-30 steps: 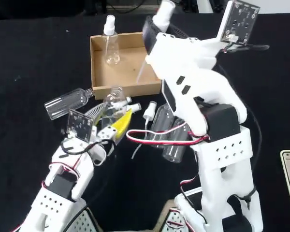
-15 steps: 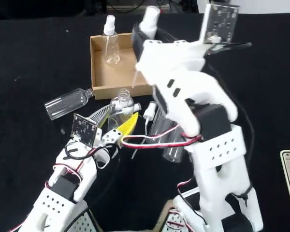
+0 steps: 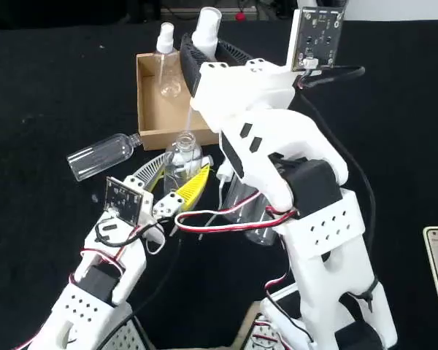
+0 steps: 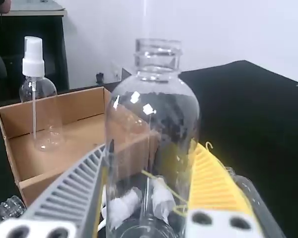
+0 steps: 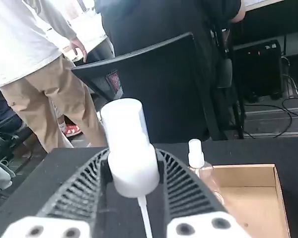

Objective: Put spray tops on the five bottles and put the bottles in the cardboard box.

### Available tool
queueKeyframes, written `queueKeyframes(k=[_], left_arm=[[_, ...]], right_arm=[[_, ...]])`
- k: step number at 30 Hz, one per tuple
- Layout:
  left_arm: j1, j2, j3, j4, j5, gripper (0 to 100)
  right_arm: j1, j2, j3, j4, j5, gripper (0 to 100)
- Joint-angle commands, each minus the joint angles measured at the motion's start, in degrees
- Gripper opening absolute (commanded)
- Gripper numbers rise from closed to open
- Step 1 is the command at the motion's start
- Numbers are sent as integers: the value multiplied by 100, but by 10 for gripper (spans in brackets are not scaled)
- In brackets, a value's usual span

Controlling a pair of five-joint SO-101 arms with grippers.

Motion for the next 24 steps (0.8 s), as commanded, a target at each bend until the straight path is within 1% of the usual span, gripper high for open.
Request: queueKeyframes(k=[1,5,9,14,19,21,24], left_arm=[[66,-35,127,-114,44,167],[66,-35,127,-114,44,169],[66,-35,127,-105,44,169],[66,-35,127,-105,44,169],[66,-35,127,-105,44,169],[66,-35,127,-105,44,169],[66,-44,127,-105,44,168]], right_arm=[[-79,-198,-488,-132,97,11],[-79,-233,-593,-114,97,11],[-79,-593,-514,-53,97,11],[-105,-892,-13,-9,97,11],[-105,-892,347,-9,97,11],[-105,-892,462,-97,97,11],[-105,-892,822,-519,97,11]])
